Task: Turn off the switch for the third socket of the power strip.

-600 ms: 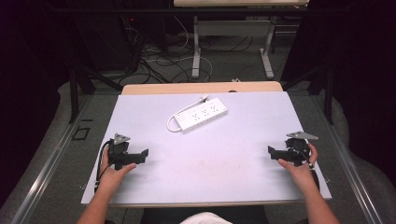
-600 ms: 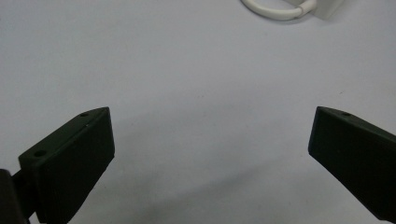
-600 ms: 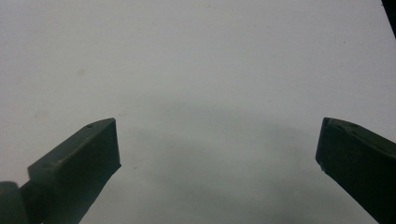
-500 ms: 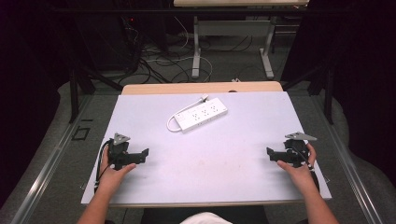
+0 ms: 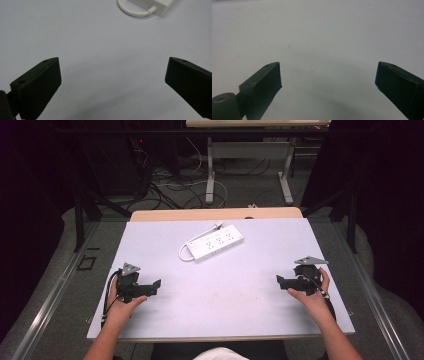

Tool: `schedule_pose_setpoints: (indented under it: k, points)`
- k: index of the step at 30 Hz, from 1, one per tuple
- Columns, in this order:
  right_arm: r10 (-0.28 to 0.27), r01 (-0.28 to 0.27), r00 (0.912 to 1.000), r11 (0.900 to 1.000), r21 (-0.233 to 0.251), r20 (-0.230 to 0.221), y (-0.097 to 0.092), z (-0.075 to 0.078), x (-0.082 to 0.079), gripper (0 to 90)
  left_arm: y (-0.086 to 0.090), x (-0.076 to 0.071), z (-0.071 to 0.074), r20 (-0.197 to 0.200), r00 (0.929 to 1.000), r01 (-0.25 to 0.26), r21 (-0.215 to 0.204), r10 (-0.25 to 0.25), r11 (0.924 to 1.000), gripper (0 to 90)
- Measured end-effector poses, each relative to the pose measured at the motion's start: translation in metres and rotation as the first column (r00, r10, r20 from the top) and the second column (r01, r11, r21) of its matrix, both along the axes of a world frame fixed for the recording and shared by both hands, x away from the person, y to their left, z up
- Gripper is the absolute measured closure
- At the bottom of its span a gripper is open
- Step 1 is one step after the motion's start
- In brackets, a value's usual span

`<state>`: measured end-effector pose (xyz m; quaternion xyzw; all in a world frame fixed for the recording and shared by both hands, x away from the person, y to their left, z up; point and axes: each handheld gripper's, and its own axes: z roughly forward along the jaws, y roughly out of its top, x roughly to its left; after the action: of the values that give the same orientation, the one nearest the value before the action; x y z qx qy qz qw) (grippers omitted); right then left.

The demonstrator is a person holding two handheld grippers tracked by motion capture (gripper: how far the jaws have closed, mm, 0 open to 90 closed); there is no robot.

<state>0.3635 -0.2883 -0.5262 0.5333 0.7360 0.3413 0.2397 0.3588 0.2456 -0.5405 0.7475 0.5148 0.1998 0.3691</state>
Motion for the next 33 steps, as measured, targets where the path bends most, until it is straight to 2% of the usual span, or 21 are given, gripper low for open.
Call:
schedule_pose_setpoints:
  k: [12, 19, 23, 28, 33]
  points:
    - [0.108, -0.108, 0.9942, 0.9924, -0.060, -0.010, 0.037, 0.026, 0.025, 6.3, 0.000, 0.000, -0.002, 0.009, 1.0000, 0.001, 0.015, -0.001, 0.9999, 0.4]
    - [0.150, -0.152, 0.9881, 0.9865, -0.061, -0.034, 0.055, 0.038, 0.038, 6.4, 0.001, -0.001, -0.002, 0.011, 0.9998, -0.015, 0.004, 0.015, 0.9999, 0.6]
    - [0.170, -0.173, 0.9846, 0.9818, -0.079, -0.040, 0.063, 0.047, 0.045, 7.3, 0.003, -0.001, -0.001, 0.006, 1.0000, -0.003, 0.010, 0.003, 0.9999, 0.5]
    - [0.203, -0.207, 0.9778, 0.9737, -0.095, -0.052, 0.072, 0.058, 0.054, 12.1, 0.002, 0.000, -0.002, 0.010, 0.9998, -0.016, -0.002, 0.016, 0.9999, 0.6]
    - [0.217, -0.221, 0.9744, 0.9714, -0.086, -0.059, 0.080, 0.070, 0.063, 14.7, 0.003, 0.000, -0.001, 0.008, 0.9999, -0.009, 0.001, 0.009, 1.0000, 0.6]
